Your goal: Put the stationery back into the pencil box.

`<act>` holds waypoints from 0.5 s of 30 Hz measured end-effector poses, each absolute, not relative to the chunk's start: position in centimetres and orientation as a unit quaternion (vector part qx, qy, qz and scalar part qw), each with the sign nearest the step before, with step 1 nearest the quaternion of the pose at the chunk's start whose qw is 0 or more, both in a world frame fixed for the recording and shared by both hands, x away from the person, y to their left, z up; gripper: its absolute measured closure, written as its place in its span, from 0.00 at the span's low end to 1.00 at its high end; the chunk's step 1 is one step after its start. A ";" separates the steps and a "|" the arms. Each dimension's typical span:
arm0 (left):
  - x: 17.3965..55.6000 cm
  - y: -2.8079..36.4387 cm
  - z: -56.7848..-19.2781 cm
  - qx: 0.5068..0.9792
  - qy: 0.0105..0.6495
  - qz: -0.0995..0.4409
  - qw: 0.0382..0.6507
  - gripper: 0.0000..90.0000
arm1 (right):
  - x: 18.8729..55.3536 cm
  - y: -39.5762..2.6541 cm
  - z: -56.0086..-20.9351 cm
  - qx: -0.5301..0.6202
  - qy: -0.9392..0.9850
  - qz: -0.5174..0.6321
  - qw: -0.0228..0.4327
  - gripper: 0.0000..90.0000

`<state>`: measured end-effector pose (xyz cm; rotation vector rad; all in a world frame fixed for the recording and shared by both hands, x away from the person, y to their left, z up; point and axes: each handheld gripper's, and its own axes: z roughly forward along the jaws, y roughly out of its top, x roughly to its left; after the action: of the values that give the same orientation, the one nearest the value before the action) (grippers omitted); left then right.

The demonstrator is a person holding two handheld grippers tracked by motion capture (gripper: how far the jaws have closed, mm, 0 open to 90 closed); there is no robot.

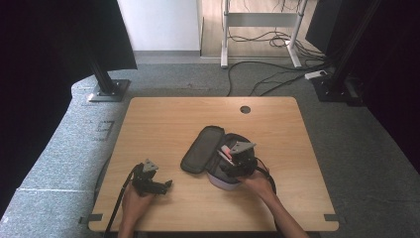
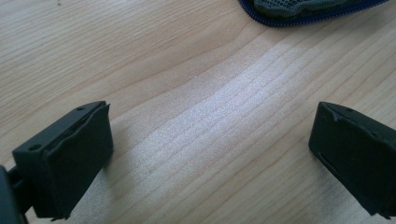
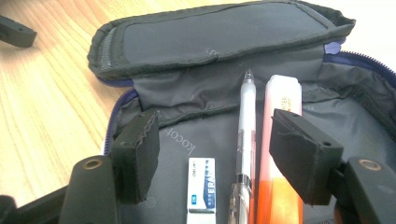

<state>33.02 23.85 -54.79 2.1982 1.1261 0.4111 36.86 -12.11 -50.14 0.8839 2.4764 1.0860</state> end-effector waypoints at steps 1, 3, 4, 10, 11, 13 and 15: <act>33.0 23.8 -54.8 0.833 0.427 0.156 0.314 0.00 | 36.8 -12.2 -50.1 0.306 0.861 0.377 0.148 0.35; 33.0 23.8 -54.8 0.834 0.427 0.156 0.314 0.00 | 36.6 -12.3 -49.9 0.306 0.861 0.378 0.149 0.34; 33.0 23.8 -54.8 0.833 0.428 0.156 0.314 0.00 | 36.5 -12.4 -49.8 0.305 0.861 0.378 0.149 0.34; 33.0 23.8 -54.8 0.833 0.428 0.156 0.314 0.00 | 36.1 -13.4 -49.5 0.308 0.855 0.388 0.154 0.33; 33.0 23.8 -54.8 0.833 0.428 0.156 0.314 0.00 | 36.0 -13.6 -49.4 0.310 0.853 0.390 0.154 0.32; 33.0 23.8 -54.8 0.833 0.428 0.156 0.314 0.00 | 35.9 -13.9 -49.2 0.310 0.850 0.395 0.157 0.32; 33.0 23.8 -54.8 0.833 0.428 0.156 0.314 0.00 | 35.8 -14.2 -49.1 0.310 0.849 0.397 0.160 0.31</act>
<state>33.02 23.82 -54.80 2.1950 1.1283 0.4115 35.78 -14.19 -49.06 0.8862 2.4262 1.1334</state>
